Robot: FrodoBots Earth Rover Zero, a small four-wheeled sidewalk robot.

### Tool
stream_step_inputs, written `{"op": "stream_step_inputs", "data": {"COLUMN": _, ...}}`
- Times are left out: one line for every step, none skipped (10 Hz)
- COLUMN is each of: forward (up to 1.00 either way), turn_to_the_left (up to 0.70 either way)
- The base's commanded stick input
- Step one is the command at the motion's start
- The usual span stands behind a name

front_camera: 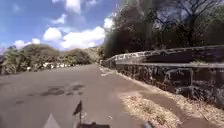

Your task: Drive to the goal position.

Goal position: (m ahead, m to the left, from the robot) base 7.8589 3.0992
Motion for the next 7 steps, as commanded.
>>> {"op": "stream_step_inputs", "data": {"forward": 0.70, "turn_to_the_left": 0.01}}
{"op": "stream_step_inputs", "data": {"forward": 0.70, "turn_to_the_left": 0.05}}
{"op": "stream_step_inputs", "data": {"forward": 0.70, "turn_to_the_left": 0.09}}
{"op": "stream_step_inputs", "data": {"forward": 0.70, "turn_to_the_left": 0.30}}
{"op": "stream_step_inputs", "data": {"forward": 0.70, "turn_to_the_left": 0.29}}
{"op": "stream_step_inputs", "data": {"forward": 0.70, "turn_to_the_left": 0.00}}
{"op": "stream_step_inputs", "data": {"forward": 0.70, "turn_to_the_left": 0.00}}
